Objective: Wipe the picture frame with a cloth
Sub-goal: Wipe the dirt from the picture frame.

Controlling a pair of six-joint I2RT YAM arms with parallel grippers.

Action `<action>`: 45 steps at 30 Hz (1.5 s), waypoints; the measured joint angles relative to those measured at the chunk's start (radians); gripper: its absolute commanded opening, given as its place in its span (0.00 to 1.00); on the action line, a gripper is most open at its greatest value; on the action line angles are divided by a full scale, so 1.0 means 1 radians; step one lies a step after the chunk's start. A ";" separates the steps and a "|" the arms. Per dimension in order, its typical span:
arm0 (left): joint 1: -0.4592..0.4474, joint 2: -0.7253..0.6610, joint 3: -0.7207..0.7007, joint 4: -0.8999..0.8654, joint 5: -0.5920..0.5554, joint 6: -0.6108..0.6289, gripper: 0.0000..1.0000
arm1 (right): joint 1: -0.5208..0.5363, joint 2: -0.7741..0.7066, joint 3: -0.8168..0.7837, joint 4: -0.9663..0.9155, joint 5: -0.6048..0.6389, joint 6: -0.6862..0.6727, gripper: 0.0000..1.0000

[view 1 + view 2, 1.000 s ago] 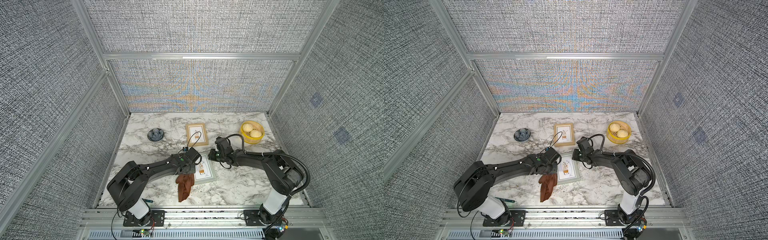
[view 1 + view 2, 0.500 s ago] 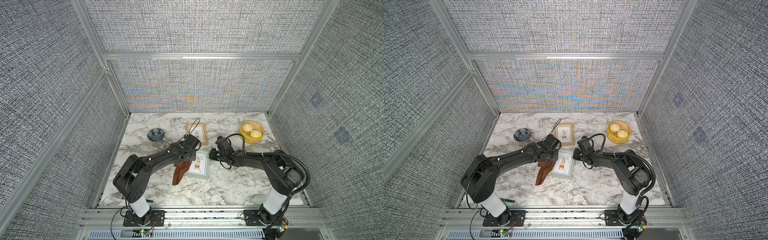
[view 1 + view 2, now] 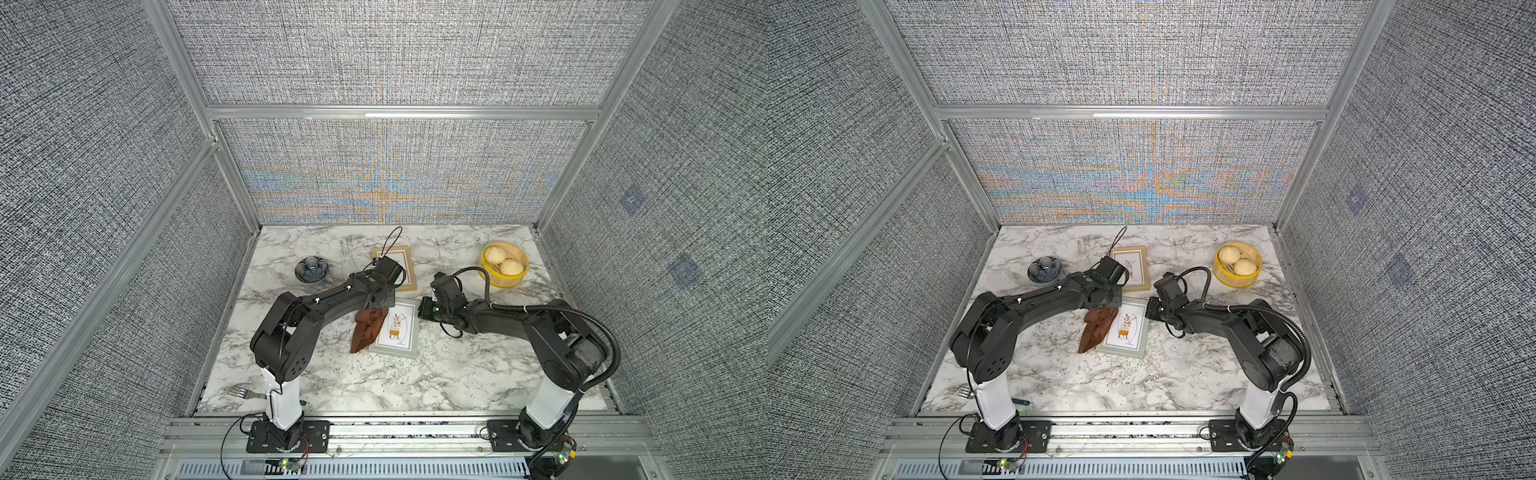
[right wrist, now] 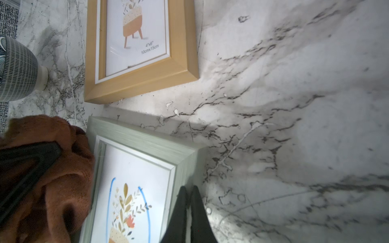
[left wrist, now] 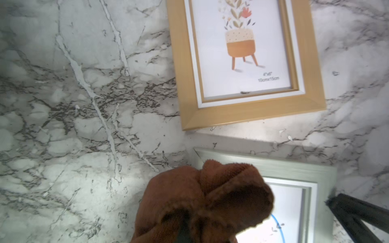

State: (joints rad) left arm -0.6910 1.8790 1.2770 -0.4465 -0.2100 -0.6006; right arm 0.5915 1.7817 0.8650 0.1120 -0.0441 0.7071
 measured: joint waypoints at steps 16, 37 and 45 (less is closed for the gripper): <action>0.001 -0.037 -0.167 0.164 0.100 0.002 0.00 | 0.000 0.002 0.006 -0.009 0.001 0.000 0.06; -0.022 -0.142 -0.249 0.064 0.181 -0.059 0.00 | -0.001 0.010 0.025 -0.038 -0.006 -0.008 0.06; 0.034 0.045 -0.002 0.018 0.149 0.042 0.00 | -0.002 0.021 0.038 -0.045 -0.007 -0.019 0.06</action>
State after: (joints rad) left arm -0.6571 1.9244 1.2755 -0.4282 -0.0608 -0.5591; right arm 0.5900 1.8023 0.9031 0.0669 -0.0509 0.6880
